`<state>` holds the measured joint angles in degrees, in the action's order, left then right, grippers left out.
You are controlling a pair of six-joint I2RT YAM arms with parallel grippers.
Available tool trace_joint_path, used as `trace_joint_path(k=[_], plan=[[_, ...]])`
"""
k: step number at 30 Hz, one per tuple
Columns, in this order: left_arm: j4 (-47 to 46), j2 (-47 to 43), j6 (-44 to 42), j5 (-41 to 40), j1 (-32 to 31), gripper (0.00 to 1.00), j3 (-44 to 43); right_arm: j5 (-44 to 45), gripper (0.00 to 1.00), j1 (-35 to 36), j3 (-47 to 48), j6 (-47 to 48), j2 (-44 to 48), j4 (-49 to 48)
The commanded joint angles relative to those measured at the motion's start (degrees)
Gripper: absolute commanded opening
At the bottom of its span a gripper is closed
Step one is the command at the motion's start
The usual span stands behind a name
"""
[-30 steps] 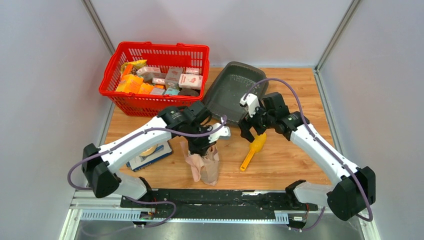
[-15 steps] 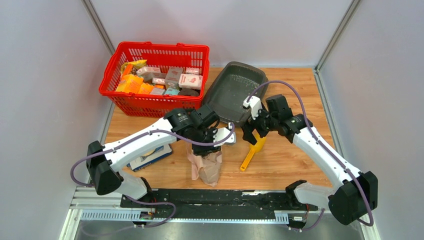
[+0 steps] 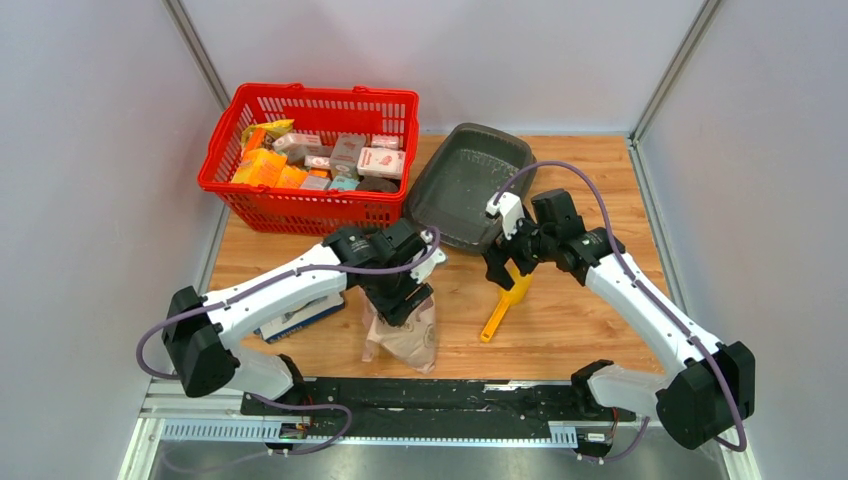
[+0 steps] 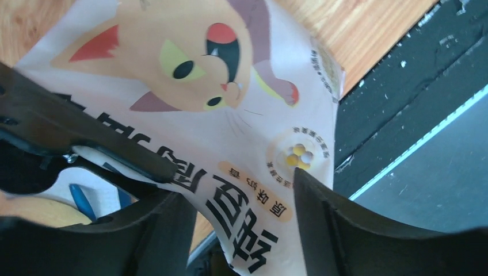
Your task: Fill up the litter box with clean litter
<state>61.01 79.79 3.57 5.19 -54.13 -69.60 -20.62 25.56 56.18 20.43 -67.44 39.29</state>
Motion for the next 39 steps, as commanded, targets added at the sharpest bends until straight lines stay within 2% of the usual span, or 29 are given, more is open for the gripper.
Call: trace_joint_path(k=[1, 3, 4, 6, 7, 9, 13, 15, 16, 17, 22, 23, 26, 30, 34, 39], plan=[[-0.6, 0.1, 9.1, -1.9, 5.6, 0.56, 1.7, 0.3, 1.0, -0.4, 1.6, 0.9, -0.1, 0.3], [-0.6, 0.4, 9.5, 0.0, 7.6, 0.45, 1.4, 0.4, 1.0, -0.5, 2.0, 0.8, -0.6, 0.3], [-0.5, 0.5, 9.5, 0.0, 8.8, 0.34, 1.1, 0.4, 1.0, -0.4, 2.1, 0.8, -0.8, 0.2], [-0.7, 0.6, 8.0, 0.6, 9.3, 0.23, 0.8, 0.5, 1.0, -0.4, 2.4, 0.8, -1.3, 0.1], [-0.6, 0.6, 7.2, 1.1, 9.4, 0.08, 0.4, 0.8, 1.0, -0.5, 2.8, 0.8, -1.6, 0.0], [-1.2, 0.6, 4.0, 4.3, 9.4, 0.0, -0.4, 1.0, 1.0, -0.9, 3.1, 0.8, -1.7, -0.3], [-3.6, 0.4, -3.5, 11.8, 9.2, 0.0, -4.3, 0.4, 1.0, -3.4, 4.7, 0.2, -1.4, 0.6], [-5.4, 0.2, -11.6, 14.8, 8.6, 0.0, -5.9, -0.2, 1.0, -5.6, 5.1, 1.4, -0.5, 1.4], [-5.9, 0.0, -14.7, 14.8, 7.6, 0.0, -7.0, -0.7, 1.0, -6.1, 4.7, 2.2, 1.0, 1.5], [-6.3, 0.1, -21.4, 14.8, 7.0, 0.0, -7.6, -0.9, 1.0, -6.8, 3.6, 3.0, 1.9, 1.6], [-5.1, 3.7, -38.2, 13.1, 5.9, 0.0, -11.5, -1.0, 1.0, -7.1, 1.0, 6.1, 6.3, 1.7], [-3.5, 4.1, -46.1, 13.6, 5.9, 0.0, -12.1, -0.9, 1.0, -6.9, 1.0, 5.9, 6.6, 1.8], [-2.9, 4.8, -59.5, 14.0, 5.9, 0.0, -12.8, -0.6, 1.0, -7.0, 0.9, 4.7, 7.1, 1.6], [-3.3, 5.5, -69.2, 14.6, 6.1, 0.0, -13.5, -1.2, 1.0, -6.9, 0.9, 4.0, 7.8, 1.7], [-7.6, 6.0, -78.9, 14.9, 7.6, 0.0, -12.8, -1.5, 1.0, -7.1, 1.9, 2.9, 7.2, 1.9], [-4.5, 11.4, -82.4, 16.6, 10.6, 0.0, -19.9, -2.8, 1.0, -7.0, 4.7, 1.9, 5.0, 3.5]])
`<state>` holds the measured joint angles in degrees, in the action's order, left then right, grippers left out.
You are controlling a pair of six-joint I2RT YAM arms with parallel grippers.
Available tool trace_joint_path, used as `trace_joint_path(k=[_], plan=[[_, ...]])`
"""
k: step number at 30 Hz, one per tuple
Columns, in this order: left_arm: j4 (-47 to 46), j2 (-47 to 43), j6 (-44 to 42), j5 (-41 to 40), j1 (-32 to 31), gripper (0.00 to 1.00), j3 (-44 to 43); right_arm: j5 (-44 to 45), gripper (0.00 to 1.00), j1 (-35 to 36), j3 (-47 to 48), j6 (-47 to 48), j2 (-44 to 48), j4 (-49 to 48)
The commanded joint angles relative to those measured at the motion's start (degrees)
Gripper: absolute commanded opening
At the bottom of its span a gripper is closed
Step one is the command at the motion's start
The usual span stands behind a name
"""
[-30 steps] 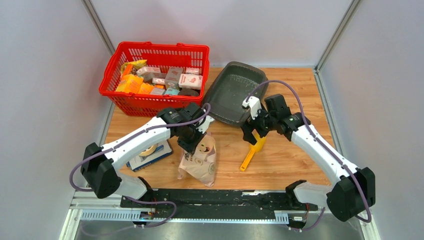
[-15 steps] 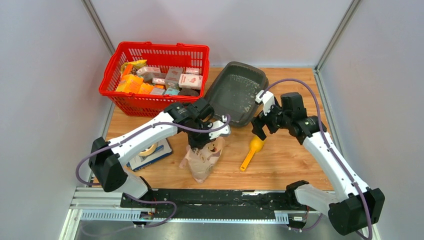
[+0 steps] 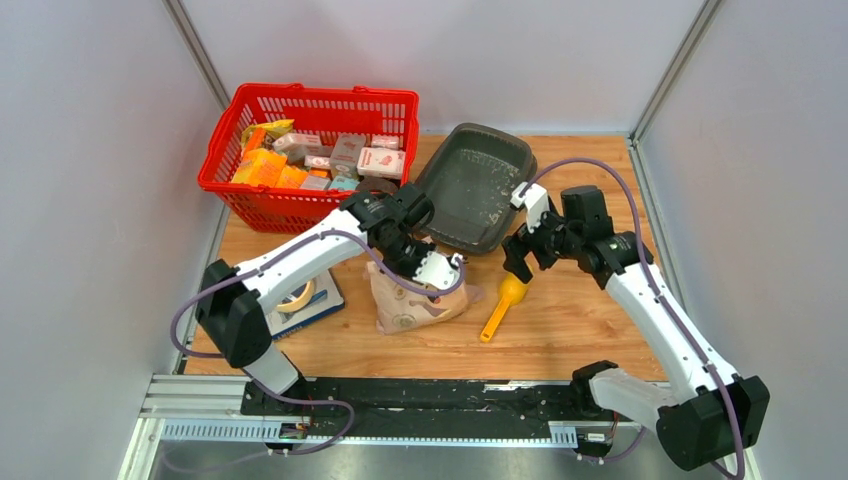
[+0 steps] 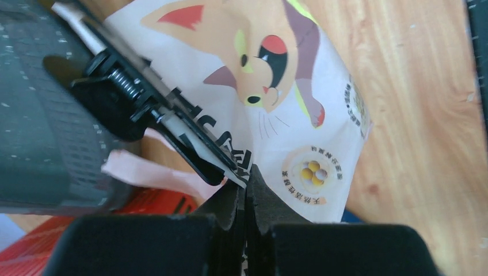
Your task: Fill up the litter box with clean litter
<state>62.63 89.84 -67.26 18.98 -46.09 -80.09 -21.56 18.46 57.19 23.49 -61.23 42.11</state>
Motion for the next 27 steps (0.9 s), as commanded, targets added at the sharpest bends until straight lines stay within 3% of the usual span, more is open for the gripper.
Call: trace_joint_path(k=[1, 6, 10, 11, 12, 15, 18, 23, 26, 27], plan=[[-6.4, 1.8, -13.1, 2.5, 2.8, 0.0, -10.2, -1.9, 1.0, 0.0, 4.4, -1.2, -1.6, 1.1], [-4.9, 6.1, -12.1, 2.7, 3.7, 0.0, -15.9, -2.0, 1.0, 0.0, 8.9, 0.2, -4.5, 4.1], [-6.6, 6.0, -7.0, 1.4, 4.1, 0.0, -12.3, -2.2, 1.0, 0.0, 12.9, 1.8, -6.1, 7.5], [-8.3, 5.3, -5.7, 1.1, 4.2, 0.04, -10.8, -2.4, 1.0, 0.0, 13.6, 2.2, -6.4, 8.1], [-13.5, 3.4, -3.9, 1.0, 4.4, 0.25, -7.0, -3.1, 1.0, 0.0, 15.0, 2.7, -7.0, 9.5], [-22.1, -1.0, 3.1, 2.7, 5.5, 0.55, -1.1, -4.5, 1.0, 0.0, 17.1, 4.5, -8.5, 12.3], [-22.4, -4.7, 12.1, 5.5, 6.9, 0.71, -1.5, -8.5, 1.0, 0.0, 22.9, 3.9, -10.7, 16.8], [-22.5, -10.7, 25.0, 10.0, 12.0, 0.73, 0.3, -14.0, 1.0, 0.4, 22.7, 13.8, -12.9, 17.7], [-25.9, -15.5, 33.5, 9.2, 14.7, 0.73, 4.2, -13.1, 1.0, 1.5, 22.0, 12.1, -16.2, 10.4], [-27.5, -17.7, 39.8, 8.7, 15.2, 0.73, 5.2, -14.9, 1.0, 2.3, 23.0, 12.0, -17.2, 9.4]])
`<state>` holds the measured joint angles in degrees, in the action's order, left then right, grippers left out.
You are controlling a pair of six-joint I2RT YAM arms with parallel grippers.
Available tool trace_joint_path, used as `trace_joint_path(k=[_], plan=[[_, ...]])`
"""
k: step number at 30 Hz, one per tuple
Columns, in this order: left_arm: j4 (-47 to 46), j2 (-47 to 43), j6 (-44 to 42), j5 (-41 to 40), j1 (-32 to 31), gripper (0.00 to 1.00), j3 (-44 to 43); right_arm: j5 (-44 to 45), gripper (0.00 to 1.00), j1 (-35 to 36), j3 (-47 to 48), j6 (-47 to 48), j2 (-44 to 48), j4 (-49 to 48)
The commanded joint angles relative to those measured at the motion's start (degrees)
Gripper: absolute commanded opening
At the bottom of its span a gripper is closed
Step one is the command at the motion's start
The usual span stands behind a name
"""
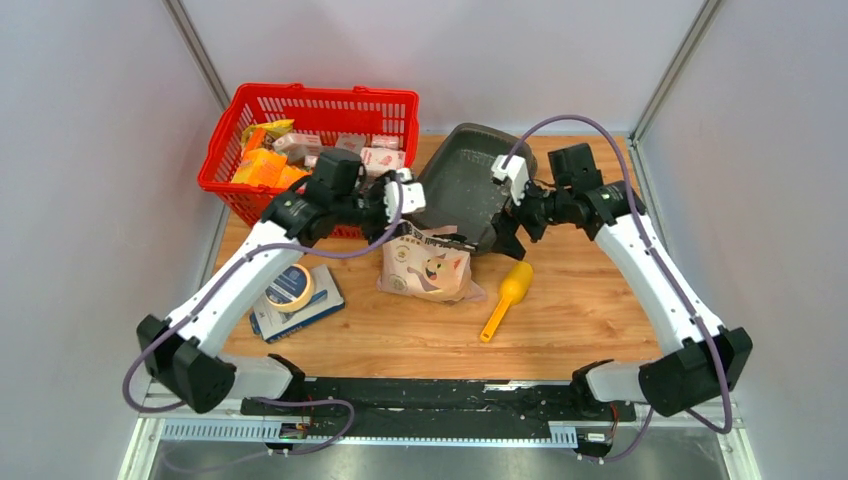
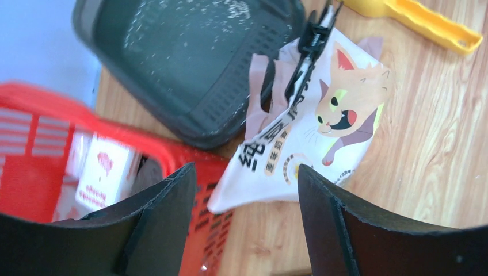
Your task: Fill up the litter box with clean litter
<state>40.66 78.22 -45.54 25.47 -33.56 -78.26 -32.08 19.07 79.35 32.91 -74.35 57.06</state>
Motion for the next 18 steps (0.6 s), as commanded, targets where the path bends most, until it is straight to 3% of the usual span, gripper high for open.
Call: trace_joint_path(k=[1, 4, 9, 18], plan=[[-6.2, -7.1, 21.3, 1.5, 3.2, 0.73, 4.1, -5.2, 0.99, 2.3, 1.6, 2.8, -5.0, -5.6], [-9.5, -11.6, 30.2, 0.4, 4.4, 0.72, 8.5, -4.9, 0.95, 4.9, 2.5, 2.8, -8.1, -8.6], [-10.1, -15.4, 34.4, 0.9, 4.5, 0.69, 13.3, -3.3, 0.89, 8.3, 2.6, -0.7, -11.4, -13.6], [-15.4, -19.0, 38.3, -2.0, 5.4, 0.68, 17.9, 0.2, 0.8, 11.3, 2.9, -0.3, -14.2, -14.3]])
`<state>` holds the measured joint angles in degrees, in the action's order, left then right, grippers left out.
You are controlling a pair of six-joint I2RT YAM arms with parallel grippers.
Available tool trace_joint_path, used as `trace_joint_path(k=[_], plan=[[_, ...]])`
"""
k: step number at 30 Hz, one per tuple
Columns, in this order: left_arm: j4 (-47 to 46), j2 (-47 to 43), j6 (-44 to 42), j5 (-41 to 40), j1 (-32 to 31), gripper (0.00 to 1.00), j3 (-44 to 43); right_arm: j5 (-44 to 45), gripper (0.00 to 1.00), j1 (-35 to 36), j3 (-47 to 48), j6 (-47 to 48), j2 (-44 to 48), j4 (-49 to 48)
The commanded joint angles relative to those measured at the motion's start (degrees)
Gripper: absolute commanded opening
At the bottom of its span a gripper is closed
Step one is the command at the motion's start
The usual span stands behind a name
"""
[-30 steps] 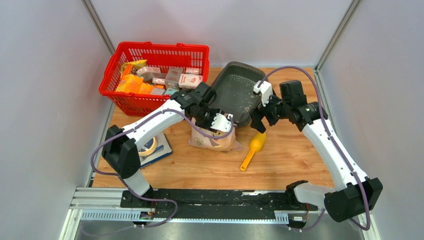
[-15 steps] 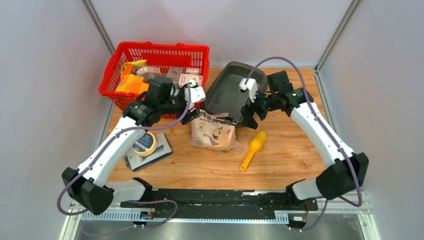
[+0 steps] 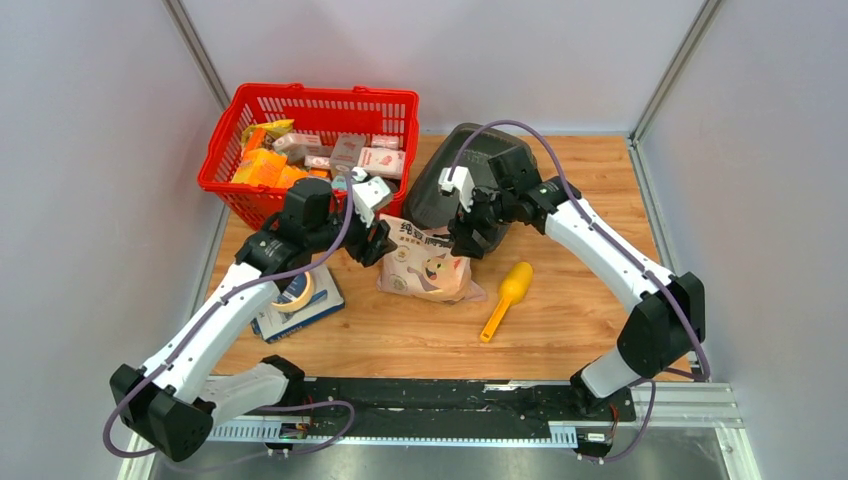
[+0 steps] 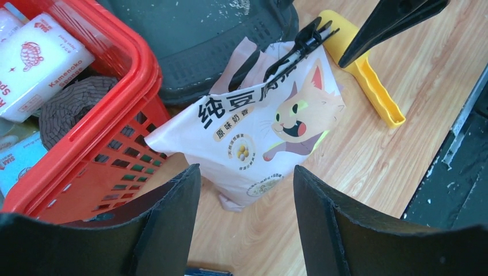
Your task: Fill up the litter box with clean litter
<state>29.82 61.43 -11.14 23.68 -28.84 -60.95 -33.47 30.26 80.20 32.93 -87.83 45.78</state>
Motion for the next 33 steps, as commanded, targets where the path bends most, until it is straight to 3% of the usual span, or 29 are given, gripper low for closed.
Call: trace_joint_path(k=[1, 9, 14, 17, 18, 21, 28, 33], plan=[[-4.4, -2.4, 3.8, -0.2, 1.0, 0.68, 0.7, 1.7, 0.77, 0.1, 2.0, -0.1, -0.8, -3.1], [-5.0, -2.9, 3.4, -0.4, 1.2, 0.68, 2.1, 2.4, 0.66, 0.9, 1.3, 0.3, -1.4, -4.3], [-6.2, -2.8, 3.2, -0.6, 1.2, 0.68, 2.8, 1.7, 0.53, 1.6, 1.6, 1.0, -1.8, -4.0], [-6.4, -2.5, 3.2, -0.7, 1.2, 0.68, 3.3, 1.3, 0.35, 1.6, 2.2, 2.1, -2.3, -3.0], [-6.4, -2.5, 3.2, -0.5, 1.2, 0.67, 3.3, 1.6, 0.2, 1.6, 2.5, 2.6, -2.3, -2.6], [-6.3, -2.4, 3.1, -0.3, 1.2, 0.68, 3.0, 2.4, 0.0, 0.9, 3.2, 4.1, -0.7, -1.0], [-6.1, -1.2, 2.3, 0.3, 1.2, 0.67, 2.3, -2.1, 0.0, -9.0, 6.3, -2.3, 8.1, 5.1], [-7.0, 0.5, 2.3, 1.2, 1.2, 0.66, 1.8, -3.7, 0.0, -21.4, -4.8, -7.6, 16.6, 9.0]])
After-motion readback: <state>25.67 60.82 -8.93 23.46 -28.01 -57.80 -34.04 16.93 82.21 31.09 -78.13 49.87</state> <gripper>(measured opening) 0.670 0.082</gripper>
